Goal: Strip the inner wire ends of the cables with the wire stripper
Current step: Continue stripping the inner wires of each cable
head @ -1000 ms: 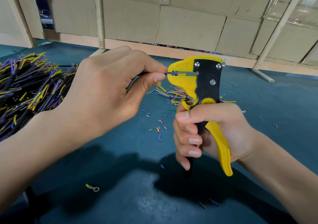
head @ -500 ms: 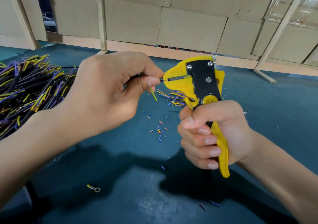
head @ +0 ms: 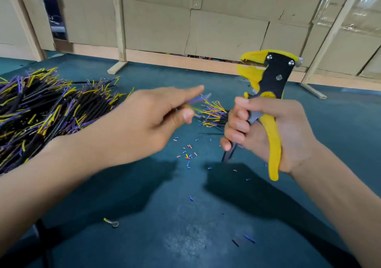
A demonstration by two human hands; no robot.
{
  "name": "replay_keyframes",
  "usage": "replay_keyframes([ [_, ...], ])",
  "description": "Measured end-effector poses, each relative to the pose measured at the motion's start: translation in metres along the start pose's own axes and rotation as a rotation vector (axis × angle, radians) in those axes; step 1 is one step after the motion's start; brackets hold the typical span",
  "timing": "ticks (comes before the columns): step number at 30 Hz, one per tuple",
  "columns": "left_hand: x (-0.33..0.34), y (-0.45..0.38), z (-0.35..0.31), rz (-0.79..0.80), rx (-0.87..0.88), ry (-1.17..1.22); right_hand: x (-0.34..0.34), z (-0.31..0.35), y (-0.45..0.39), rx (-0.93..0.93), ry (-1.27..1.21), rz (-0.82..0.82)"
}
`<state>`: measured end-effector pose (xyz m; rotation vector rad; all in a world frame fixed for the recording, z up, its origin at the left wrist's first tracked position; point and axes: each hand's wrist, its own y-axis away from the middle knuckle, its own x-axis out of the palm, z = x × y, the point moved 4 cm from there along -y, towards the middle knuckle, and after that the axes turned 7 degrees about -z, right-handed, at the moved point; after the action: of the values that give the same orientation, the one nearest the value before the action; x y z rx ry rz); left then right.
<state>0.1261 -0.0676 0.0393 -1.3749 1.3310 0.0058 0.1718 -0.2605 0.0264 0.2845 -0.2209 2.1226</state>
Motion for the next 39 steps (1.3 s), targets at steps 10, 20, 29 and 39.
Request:
replay_keyframes([
  [10,0.083,-0.076,-0.001,0.197,0.004,-0.248,-0.053,0.016,0.006,-0.608,0.661,-1.048],
  [20,0.183,-0.082,0.004,0.580,0.137,-0.388,-0.061,0.017,0.009,-0.801,0.837,-1.052],
  [29,0.061,-0.086,0.044,0.274,-0.084,-0.803,-0.056,0.010,0.006,-0.736,0.939,-0.968],
  [39,-0.027,0.007,0.101,0.316,-0.694,-1.050,-0.020,-0.017,0.000,-0.735,1.186,-0.622],
])
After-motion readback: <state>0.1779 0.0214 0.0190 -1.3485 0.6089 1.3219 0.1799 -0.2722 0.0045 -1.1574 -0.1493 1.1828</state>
